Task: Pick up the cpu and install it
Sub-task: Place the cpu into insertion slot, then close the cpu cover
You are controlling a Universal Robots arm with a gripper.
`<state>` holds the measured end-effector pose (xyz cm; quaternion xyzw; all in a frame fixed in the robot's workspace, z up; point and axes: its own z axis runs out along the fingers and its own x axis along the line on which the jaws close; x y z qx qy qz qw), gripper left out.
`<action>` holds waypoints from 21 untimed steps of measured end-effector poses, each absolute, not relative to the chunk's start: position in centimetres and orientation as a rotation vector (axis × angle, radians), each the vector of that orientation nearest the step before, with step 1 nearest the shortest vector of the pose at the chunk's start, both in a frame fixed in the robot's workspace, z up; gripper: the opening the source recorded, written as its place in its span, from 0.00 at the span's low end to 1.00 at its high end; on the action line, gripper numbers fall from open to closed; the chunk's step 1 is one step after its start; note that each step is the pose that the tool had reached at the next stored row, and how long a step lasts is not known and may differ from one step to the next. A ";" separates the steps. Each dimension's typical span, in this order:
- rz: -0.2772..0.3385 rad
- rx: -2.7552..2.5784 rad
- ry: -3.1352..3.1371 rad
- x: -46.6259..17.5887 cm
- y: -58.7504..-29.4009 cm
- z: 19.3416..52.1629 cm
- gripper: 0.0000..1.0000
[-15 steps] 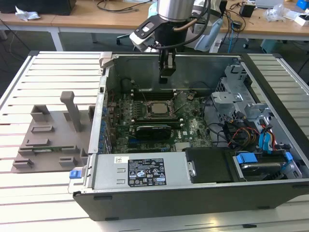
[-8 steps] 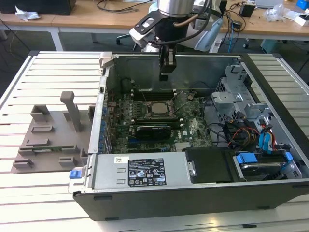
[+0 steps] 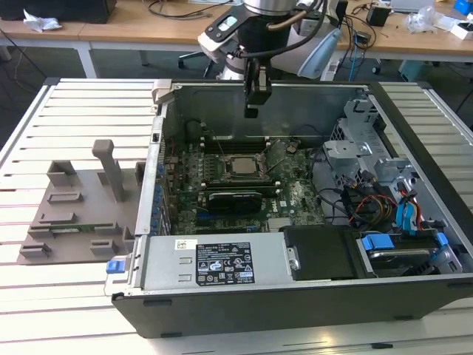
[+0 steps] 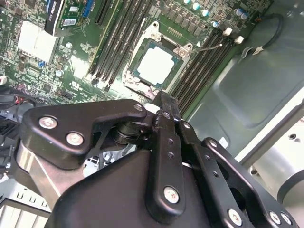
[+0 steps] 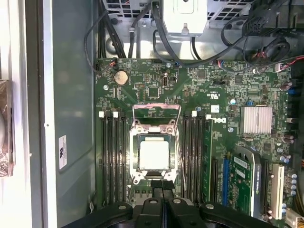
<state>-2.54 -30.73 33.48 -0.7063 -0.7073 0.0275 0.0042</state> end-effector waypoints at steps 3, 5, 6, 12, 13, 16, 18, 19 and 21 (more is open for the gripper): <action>0.086 -2.213 -2.216 -2.5 -30.7 33.9 0.11; 0.086 -2.213 -2.216 -2.5 -30.7 34.2 0.11; 0.086 -2.213 -2.216 -2.5 -30.7 34.3 0.11; 0.085 -2.213 -2.216 -2.5 -30.7 35.4 0.11; 0.086 -2.213 -2.216 -2.5 -30.7 35.4 0.11; 0.086 -2.213 -2.216 -2.5 -30.7 35.4 0.11; 0.086 -2.213 -2.216 -2.5 -30.7 35.4 0.11; 0.086 -2.213 -2.216 -2.5 -30.7 35.4 0.11; 0.086 -2.213 -2.216 -2.5 -30.7 35.4 0.11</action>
